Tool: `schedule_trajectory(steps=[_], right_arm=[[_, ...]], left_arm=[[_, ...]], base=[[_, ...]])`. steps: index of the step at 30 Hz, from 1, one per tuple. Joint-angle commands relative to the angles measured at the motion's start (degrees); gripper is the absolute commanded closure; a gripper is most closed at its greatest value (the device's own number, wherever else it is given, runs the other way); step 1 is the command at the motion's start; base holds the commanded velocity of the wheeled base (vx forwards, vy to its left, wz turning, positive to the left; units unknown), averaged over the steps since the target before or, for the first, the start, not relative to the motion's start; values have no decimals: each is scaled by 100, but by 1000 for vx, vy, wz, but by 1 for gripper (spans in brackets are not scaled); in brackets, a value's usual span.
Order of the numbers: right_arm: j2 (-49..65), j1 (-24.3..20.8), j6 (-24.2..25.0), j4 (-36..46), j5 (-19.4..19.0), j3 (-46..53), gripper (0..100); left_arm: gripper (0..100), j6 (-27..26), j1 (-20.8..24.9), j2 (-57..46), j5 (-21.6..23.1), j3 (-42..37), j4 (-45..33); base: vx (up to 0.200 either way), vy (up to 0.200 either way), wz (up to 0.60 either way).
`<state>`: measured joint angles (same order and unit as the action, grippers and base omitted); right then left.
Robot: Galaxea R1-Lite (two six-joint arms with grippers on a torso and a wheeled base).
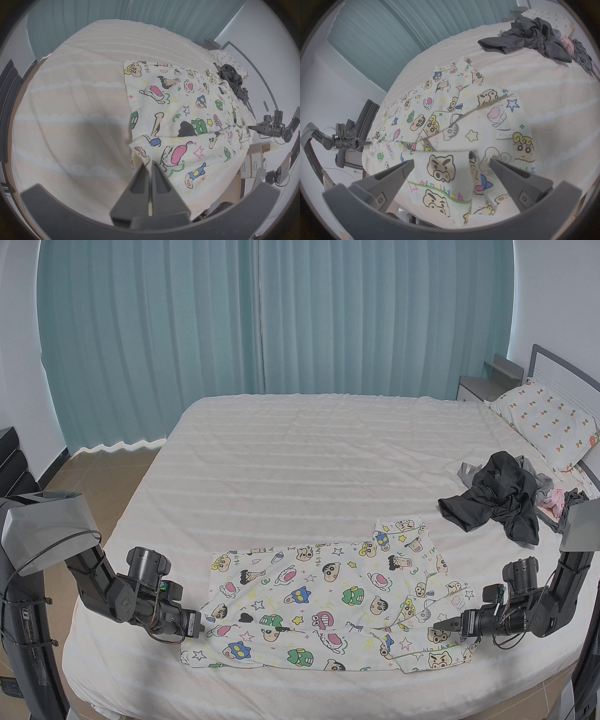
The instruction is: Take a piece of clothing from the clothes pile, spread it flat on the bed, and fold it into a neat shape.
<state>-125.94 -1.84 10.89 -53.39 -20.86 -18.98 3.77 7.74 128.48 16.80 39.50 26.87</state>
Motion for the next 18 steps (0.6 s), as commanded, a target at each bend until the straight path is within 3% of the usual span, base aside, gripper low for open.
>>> schedule_trajectory(steps=[1,10,11,18], right_arm=[[-264,43,-78,-66,-15,-27,0],[-431,96,-219,-198,-568,-44,0],[-431,105,-227,-189,-586,-44,100],[-554,123,-333,-198,-674,-53,100]], left_arm=[[100,1,-1,28,8,5,3],[100,10,-9,28,16,5,3],[100,10,-9,28,25,5,3],[100,10,-9,28,25,-3,3]], base=[[0,0,0],[0,0,0],[0,0,0],[0,0,0]])
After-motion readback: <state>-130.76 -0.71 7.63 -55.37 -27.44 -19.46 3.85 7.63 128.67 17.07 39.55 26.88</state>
